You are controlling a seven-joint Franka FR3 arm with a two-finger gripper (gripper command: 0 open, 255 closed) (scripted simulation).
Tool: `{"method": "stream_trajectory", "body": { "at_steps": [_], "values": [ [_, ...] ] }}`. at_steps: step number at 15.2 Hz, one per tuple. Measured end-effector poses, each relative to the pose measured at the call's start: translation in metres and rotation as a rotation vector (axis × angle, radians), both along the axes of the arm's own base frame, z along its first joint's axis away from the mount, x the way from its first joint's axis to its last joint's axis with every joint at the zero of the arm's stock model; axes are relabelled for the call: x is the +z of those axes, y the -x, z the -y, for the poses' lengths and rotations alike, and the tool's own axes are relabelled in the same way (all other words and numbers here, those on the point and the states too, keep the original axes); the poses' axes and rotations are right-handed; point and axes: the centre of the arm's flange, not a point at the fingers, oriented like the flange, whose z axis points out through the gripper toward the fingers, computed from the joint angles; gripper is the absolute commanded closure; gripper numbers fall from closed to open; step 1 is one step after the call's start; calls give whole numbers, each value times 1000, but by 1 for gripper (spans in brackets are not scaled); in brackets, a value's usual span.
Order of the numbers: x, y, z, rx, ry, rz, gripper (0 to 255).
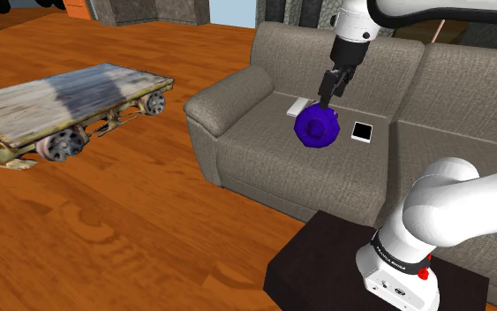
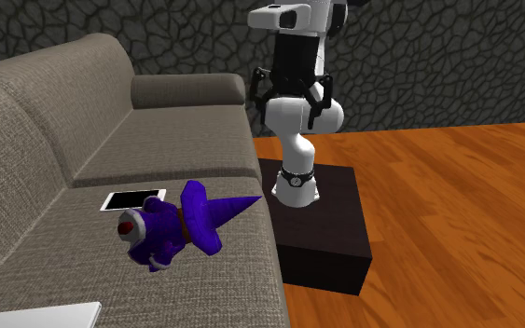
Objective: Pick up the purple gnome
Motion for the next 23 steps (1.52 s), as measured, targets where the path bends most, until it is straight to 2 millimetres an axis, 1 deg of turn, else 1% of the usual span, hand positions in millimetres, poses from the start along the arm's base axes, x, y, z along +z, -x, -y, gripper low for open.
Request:
{"method": "stream_trajectory", "body": {
  "at_steps": [1, 3, 4, 8, 11, 13, 18, 20, 23],
  "values": [
    [0, 0, 0, 0, 0, 0, 0],
    [-1, -7, 17, 10, -18, -4, 0],
    [-5, -11, 28, 18, -31, -7, 0],
    [-21, -34, 79, 55, -89, -20, 0],
    [-33, -51, 125, 82, -133, -29, 0],
    [-45, -66, 150, 100, -163, -35, 0],
    [-77, -95, 213, 146, -237, -52, 0],
    [-87, -101, 222, 155, -247, -54, 0],
    [-101, -103, 225, 158, -249, -54, 0]
  ]
}}
